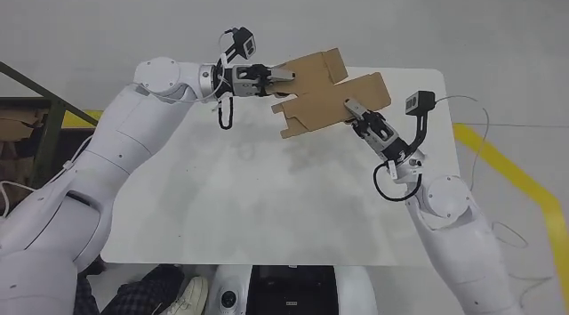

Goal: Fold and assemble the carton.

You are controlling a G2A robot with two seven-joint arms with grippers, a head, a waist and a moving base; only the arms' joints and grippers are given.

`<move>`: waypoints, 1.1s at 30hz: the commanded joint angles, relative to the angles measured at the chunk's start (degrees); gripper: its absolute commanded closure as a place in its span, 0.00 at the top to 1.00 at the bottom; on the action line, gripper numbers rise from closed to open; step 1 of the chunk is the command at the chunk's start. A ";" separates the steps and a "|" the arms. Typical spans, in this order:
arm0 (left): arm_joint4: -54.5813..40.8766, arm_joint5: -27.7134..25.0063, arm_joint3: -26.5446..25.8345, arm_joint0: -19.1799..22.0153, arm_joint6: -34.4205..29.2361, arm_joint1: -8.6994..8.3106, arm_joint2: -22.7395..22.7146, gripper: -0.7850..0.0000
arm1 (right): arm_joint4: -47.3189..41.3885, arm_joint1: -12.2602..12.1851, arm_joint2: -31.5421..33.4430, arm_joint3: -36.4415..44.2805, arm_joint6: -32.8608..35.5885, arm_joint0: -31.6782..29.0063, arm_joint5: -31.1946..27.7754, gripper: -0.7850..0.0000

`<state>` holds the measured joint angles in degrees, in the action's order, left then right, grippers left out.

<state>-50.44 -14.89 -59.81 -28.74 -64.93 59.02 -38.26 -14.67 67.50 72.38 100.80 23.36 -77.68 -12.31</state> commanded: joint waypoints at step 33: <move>8.07 -0.37 5.44 0.30 -16.07 1.01 -6.37 0.00 | -6.04 -1.33 3.48 -21.40 34.10 13.81 -12.44 1.00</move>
<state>-42.30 -15.11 -54.64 -28.37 -80.14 59.99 -44.47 -20.40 66.14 76.19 80.38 56.62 -64.48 -24.41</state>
